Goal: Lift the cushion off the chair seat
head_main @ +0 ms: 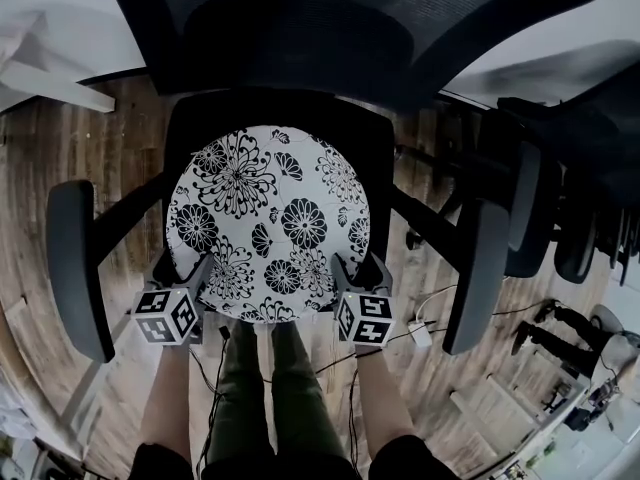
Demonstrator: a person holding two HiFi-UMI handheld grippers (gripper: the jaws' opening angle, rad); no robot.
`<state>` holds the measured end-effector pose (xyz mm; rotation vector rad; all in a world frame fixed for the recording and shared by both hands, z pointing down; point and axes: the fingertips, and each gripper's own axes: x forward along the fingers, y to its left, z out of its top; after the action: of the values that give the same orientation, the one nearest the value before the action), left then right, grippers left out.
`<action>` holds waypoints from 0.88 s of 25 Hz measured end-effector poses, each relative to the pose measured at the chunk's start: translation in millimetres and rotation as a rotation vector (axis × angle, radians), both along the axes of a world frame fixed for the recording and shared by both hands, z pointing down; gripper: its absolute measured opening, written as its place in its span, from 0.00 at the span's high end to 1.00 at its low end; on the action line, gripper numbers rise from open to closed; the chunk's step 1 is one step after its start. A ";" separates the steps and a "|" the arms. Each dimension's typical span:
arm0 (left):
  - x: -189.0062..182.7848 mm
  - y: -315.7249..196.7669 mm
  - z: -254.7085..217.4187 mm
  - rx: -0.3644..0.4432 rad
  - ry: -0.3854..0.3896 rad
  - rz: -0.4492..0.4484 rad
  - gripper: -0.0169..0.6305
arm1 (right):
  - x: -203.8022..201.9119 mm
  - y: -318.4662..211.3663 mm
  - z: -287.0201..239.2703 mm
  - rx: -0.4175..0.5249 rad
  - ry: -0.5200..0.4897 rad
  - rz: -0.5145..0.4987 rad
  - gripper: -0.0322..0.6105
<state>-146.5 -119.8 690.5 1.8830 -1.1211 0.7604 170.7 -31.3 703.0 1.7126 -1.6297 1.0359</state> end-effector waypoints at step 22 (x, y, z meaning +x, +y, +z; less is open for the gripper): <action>26.3 -1.0 -46.0 0.103 0.090 0.095 0.91 | -7.8 -11.6 -51.3 0.129 0.008 -0.035 0.91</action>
<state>-120.2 -120.8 644.5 2.0483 -1.0385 0.6743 162.9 -42.9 651.7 1.7611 -1.7488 0.9234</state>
